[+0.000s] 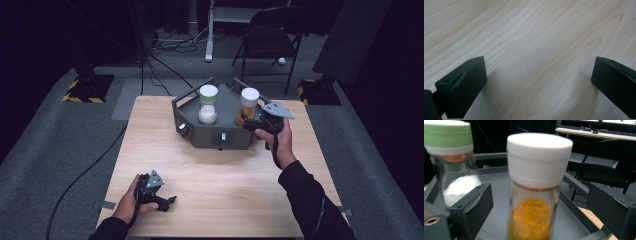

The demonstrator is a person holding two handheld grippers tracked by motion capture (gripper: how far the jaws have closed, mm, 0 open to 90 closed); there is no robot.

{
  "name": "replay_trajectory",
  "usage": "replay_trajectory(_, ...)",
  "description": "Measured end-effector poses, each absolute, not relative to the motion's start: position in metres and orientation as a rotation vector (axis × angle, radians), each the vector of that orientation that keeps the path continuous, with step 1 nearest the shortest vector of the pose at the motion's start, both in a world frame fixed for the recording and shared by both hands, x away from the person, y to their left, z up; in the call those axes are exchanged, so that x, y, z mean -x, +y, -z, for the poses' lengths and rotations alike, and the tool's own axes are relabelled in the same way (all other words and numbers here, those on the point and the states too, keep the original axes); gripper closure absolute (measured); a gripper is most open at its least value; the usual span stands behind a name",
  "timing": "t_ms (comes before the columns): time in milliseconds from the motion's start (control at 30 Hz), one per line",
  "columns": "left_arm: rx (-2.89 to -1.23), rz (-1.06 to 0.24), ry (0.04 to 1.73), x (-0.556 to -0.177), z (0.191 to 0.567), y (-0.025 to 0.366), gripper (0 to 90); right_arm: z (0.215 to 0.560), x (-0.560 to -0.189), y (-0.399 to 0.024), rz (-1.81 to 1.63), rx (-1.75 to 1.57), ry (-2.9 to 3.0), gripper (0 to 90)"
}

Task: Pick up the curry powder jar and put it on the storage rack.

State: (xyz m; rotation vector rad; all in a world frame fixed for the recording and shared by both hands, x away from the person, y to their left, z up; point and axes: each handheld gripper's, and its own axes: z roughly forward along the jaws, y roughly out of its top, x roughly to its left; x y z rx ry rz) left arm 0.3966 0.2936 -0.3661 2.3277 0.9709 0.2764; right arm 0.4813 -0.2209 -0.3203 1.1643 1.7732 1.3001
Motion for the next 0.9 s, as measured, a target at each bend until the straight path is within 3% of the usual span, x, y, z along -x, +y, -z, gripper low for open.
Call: replay_trajectory(900, -2.328, -0.276, 0.971, -0.397, 0.366, 0.294, 0.3, 0.372, -0.436, -0.227, -1.295, -1.087, 1.97, 5.7)
